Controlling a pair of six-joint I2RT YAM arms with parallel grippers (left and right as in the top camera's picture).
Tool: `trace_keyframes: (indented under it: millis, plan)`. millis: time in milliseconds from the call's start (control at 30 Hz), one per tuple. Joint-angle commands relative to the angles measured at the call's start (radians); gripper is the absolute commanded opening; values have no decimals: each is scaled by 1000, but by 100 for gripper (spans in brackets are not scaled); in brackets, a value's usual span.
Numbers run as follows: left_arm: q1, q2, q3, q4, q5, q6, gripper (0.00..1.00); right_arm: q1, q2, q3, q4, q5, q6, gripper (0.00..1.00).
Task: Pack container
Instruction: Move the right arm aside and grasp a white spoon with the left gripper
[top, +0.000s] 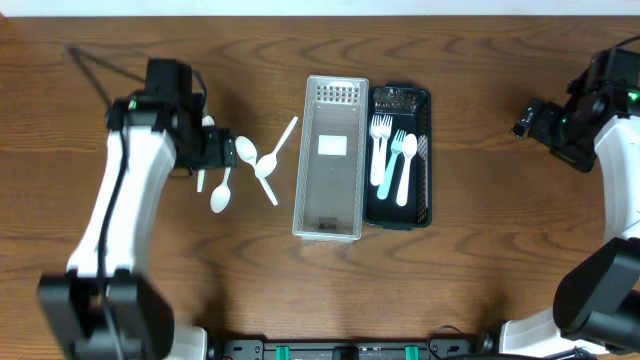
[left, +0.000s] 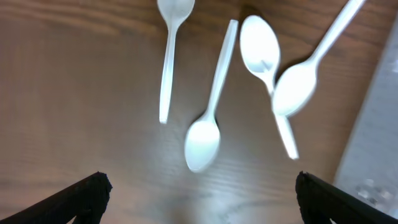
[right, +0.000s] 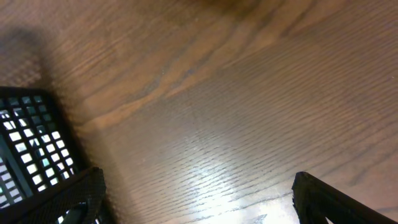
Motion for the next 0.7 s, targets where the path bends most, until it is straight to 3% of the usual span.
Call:
trace_keyframes:
  millis: [0,233,467,667]
  plan:
    - [24,132,44,7,-36,133,97,-8,-10,11,-9,-20,3,99]
    - [77,263,46,146,-35,134,98,-8,-10,11,-23,-20,2,99]
    - [81,331,45,244,-31,239,94,-6,-10,11,-29,-20,3,99]
    - [81,396,44,284,-32,249,86,-6,-10,11,-38,-16,2,98]
